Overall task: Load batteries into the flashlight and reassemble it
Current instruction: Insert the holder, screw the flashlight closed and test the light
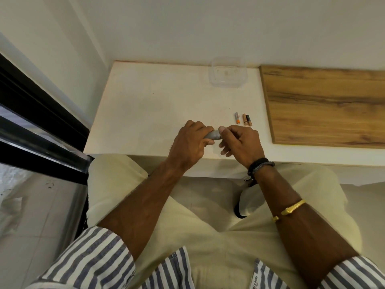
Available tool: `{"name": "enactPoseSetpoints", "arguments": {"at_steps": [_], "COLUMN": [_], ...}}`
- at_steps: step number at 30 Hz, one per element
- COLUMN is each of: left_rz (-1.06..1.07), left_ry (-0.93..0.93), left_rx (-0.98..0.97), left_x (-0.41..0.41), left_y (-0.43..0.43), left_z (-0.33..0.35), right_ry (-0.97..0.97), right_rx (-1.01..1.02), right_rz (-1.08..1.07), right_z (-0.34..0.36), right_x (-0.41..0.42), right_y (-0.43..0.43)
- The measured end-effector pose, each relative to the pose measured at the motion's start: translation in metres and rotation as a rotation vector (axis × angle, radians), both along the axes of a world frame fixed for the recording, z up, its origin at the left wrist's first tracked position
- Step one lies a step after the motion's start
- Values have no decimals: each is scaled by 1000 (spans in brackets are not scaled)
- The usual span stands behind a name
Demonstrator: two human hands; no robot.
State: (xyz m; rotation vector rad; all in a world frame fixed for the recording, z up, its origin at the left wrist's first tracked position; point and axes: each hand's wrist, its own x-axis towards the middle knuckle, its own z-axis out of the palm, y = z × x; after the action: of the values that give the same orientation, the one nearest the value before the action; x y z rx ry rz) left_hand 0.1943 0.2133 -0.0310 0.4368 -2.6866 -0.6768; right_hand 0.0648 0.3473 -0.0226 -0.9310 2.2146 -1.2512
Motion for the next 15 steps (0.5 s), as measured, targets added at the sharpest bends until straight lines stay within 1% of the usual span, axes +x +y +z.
{"name": "enactPoseSetpoints", "arguments": {"at_steps": [3,5,6,9,10,12,13,15], "left_rz": [-26,-25,-17,32,50,66,66,56], "left_ry": [3,0,-2,-11,-17,-32,-38,-36], "left_rx": [-5,-7,-4,28,45,59,56,46], "left_x": [0,-1,-1,-1,-1,-1,0,0], "left_y": [3,4,3,1,1,0,0,-1], "left_z": [1,1,0,-1,-1,-3,-3,-2], "right_ry": [105,99,56,-163,-173,-93,-55,-37], "right_rx": [178,225,200,-10,-48,-62,-59,-56], "right_rz": [-86,-138,-141,-49,4,71,76,54], "right_z": [0,-1,-1,0,1,-2,-3,-2], "right_x": [3,4,4,-1,-4,-9,-9,-8], "right_y": [-3,-4,-3,-1,0,2,2,3]}}
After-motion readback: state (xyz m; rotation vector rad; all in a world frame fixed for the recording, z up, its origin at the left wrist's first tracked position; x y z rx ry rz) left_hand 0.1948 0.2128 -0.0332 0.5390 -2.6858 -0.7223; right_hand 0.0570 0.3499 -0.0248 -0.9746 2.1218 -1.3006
